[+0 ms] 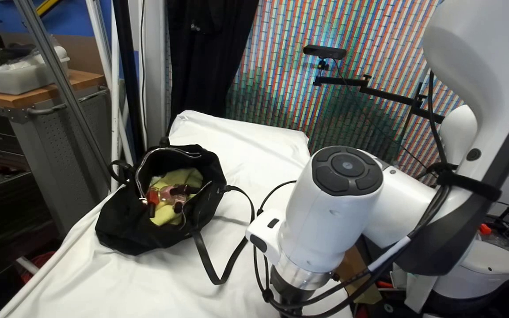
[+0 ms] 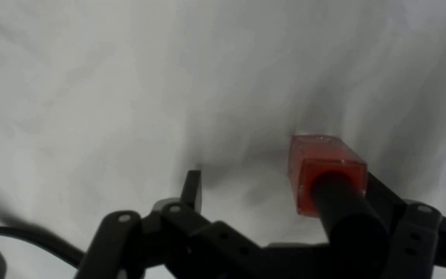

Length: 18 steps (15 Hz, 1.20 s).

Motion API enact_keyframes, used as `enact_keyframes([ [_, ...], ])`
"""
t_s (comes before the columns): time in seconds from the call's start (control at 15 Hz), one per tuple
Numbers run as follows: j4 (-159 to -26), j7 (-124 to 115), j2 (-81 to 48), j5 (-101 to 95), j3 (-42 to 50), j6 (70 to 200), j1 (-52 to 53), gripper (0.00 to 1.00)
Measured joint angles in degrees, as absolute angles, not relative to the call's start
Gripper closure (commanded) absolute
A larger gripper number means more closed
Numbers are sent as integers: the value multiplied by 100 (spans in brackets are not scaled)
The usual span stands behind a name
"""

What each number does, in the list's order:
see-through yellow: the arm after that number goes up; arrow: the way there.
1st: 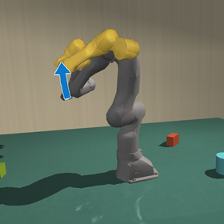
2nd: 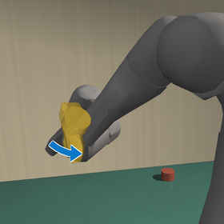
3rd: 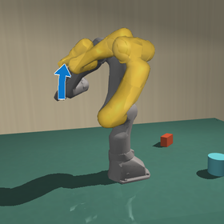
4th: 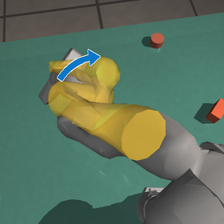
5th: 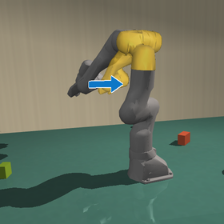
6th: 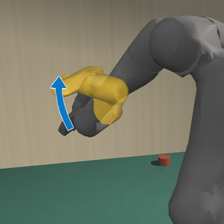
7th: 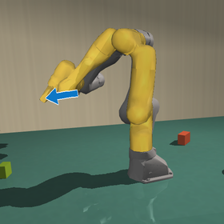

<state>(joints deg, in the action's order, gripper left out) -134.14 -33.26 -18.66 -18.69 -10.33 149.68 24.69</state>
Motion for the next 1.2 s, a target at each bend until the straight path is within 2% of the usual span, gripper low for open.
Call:
enact_keyframes([
  [1.2,-13407,-3329,-1402,-1740,-1246,14478,2519,0],
])
